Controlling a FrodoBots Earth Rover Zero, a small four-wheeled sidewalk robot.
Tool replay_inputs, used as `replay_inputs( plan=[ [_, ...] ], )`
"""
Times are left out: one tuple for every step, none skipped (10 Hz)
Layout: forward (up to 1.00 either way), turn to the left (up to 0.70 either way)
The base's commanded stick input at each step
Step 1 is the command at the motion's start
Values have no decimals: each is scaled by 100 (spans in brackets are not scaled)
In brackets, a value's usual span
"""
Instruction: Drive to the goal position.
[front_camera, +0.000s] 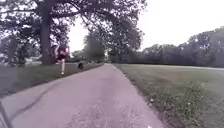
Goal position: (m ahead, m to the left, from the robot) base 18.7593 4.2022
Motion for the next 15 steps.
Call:
replay_inputs(
  plan=[
    [70, 0],
    [70, 0],
    [70, 0],
    [70, 0],
    [70, 0],
    [70, 0],
    [70, 0],
    [70, 0],
    [70, 0],
    [70, 0],
    [70, 0],
    [70, 0],
    [70, 0],
    [70, 0],
    [70, 0]
  ],
)
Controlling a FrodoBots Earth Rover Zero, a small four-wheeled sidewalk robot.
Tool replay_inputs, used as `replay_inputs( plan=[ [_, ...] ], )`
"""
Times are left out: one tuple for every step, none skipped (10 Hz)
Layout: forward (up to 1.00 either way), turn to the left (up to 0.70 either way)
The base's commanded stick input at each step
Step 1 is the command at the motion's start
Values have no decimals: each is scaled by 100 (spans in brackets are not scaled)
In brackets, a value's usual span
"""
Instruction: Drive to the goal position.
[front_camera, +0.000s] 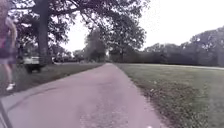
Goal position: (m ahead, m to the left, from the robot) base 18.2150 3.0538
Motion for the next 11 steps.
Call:
replay_inputs(
  plan=[
    [70, 0],
    [70, 0],
    [70, 0],
    [70, 0],
    [70, 0],
    [70, 0],
    [70, 0],
    [70, 0],
    [70, 0],
    [70, 0],
    [70, 0]
  ],
)
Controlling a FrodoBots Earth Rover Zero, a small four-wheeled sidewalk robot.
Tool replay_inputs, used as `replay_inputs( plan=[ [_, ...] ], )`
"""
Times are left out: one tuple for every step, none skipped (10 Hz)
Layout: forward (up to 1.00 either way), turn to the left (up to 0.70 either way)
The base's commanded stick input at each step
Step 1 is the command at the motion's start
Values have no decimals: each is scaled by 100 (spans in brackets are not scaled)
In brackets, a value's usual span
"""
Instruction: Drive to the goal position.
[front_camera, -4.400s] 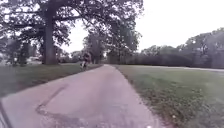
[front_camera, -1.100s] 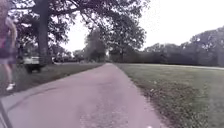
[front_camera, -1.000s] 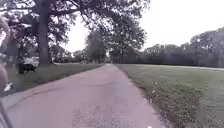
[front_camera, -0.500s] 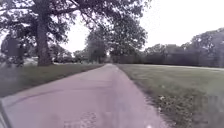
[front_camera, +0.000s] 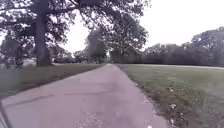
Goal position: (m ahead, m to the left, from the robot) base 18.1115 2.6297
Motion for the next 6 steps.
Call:
replay_inputs(
  plan=[
    [70, 0],
    [70, 0],
    [70, 0],
    [70, 0],
    [70, 0],
    [70, 0]
  ],
)
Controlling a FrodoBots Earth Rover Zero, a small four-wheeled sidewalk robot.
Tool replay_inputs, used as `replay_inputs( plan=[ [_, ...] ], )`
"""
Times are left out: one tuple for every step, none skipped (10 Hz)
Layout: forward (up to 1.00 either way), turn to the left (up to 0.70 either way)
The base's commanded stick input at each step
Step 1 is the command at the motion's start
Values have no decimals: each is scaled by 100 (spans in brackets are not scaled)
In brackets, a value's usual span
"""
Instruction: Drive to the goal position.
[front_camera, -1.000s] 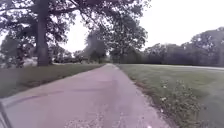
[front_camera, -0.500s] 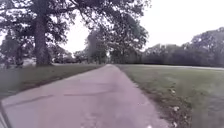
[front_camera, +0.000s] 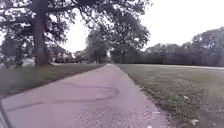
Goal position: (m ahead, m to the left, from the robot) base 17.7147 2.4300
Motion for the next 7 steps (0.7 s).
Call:
replay_inputs(
  plan=[
    [70, 0],
    [70, 0],
    [70, 0],
    [70, 0],
    [70, -1],
    [70, -6],
    [70, -12]
  ],
)
